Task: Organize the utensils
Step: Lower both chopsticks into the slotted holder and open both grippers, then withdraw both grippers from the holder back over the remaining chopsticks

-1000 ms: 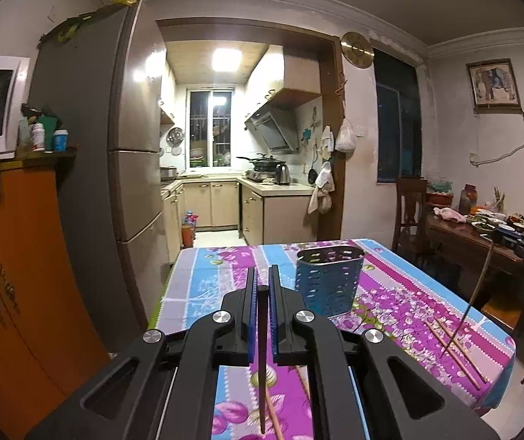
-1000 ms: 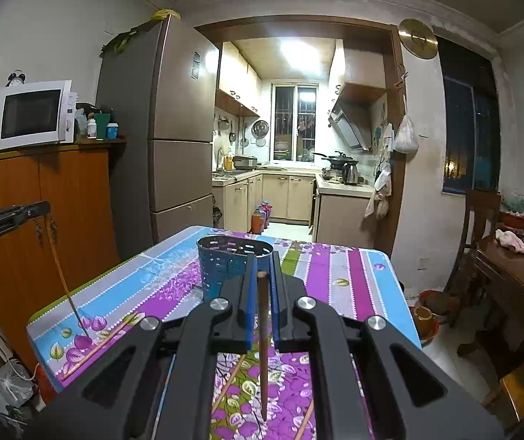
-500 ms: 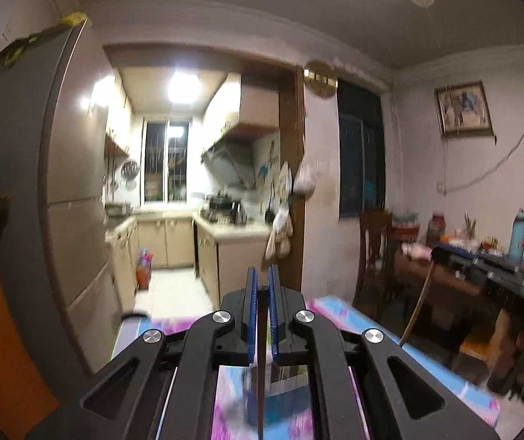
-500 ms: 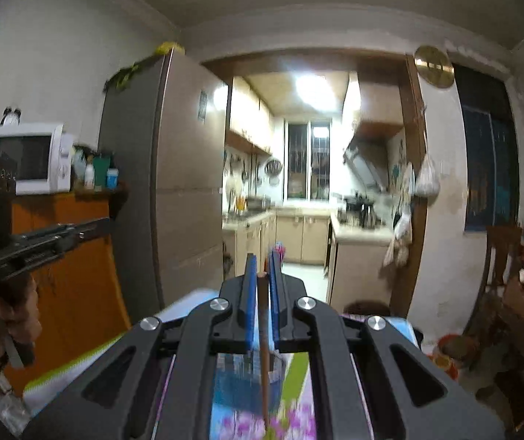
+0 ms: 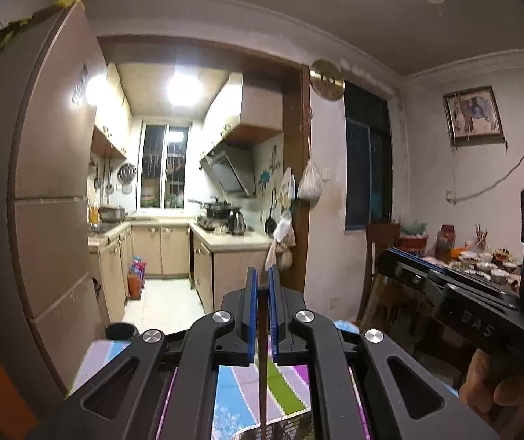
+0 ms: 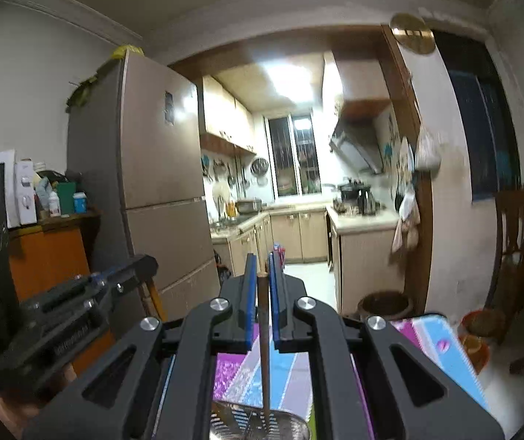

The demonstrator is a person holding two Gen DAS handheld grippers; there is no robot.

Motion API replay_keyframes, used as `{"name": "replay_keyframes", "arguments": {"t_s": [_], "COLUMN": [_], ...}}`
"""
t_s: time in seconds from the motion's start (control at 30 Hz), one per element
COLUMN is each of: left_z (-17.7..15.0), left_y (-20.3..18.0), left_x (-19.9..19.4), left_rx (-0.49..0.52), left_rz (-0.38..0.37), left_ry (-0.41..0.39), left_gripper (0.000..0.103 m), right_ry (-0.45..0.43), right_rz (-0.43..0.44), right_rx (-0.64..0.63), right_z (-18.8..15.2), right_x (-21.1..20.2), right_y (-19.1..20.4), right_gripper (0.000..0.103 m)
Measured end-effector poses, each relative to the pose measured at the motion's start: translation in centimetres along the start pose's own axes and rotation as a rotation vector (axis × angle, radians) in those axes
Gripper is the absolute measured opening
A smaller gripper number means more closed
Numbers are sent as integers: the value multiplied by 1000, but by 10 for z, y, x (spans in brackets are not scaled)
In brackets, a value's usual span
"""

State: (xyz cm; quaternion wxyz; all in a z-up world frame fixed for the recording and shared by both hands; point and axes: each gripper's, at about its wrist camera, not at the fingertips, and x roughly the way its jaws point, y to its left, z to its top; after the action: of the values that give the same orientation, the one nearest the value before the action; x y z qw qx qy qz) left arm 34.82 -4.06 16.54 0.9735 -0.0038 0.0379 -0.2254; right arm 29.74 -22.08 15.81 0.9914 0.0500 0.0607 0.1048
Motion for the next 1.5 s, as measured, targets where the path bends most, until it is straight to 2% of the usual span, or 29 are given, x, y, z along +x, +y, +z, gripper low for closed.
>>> {"name": "replay_keyframes", "arguments": {"t_s": [0.23, 0.47, 0.63, 0.73, 0.8, 0.83, 0.87, 0.93, 0.97, 1.03, 1.2, 1.3, 1.43, 1.5], "left_z": [-56, -80, -73, -53, -43, -37, -33, -30, -30, -30, -26, -16, -13, -18], "left_y": [1, 7, 13, 23, 29, 33, 35, 36, 36, 31, 11, 10, 8, 7], "left_x": [26, 24, 4, -29, -52, -66, -72, -73, -68, -58, -66, -98, -170, -201], "left_rx": [7, -6, -25, -38, -37, -29, -24, -15, -14, -20, 29, 16, 41, 73], "left_rz": [-6, 13, 27, 48, 62, 77, 73, 60, 51, 51, 53, 89, 109, 143], "left_ry": [86, 120, 96, 38, -11, -38, -41, -25, -1, 35, 0, -70, -150, -163], "left_gripper": [7, 7, 8, 10, 23, 34, 35, 35, 32, 28, 26, 26, 26, 32], "right_ry": [87, 145, 141, 108, 76, 58, 41, 40, 44, 66, 62, 21, -53, -73], "right_rz": [-3, 0, -24, -30, -33, -40, -49, -73, -83, -83, -69, -56, -39, -47], "right_rx": [25, 20, 6, -8, -17, -12, -10, -21, -20, 7, -23, -39, -46, -53], "right_z": [-41, -64, -58, -47, -37, -33, -29, -24, -24, -26, -31, -23, -17, -19], "right_x": [24, 27, 14, -10, -34, -47, -56, -62, -61, -59, -74, -99, -159, -189], "right_y": [2, 8, 8, 3, -5, -10, -13, -20, -22, -26, -20, -20, -30, -35], "right_gripper": [5, 6, 7, 9, 24, 38, 43, 42, 38, 37, 37, 37, 37, 38]}}
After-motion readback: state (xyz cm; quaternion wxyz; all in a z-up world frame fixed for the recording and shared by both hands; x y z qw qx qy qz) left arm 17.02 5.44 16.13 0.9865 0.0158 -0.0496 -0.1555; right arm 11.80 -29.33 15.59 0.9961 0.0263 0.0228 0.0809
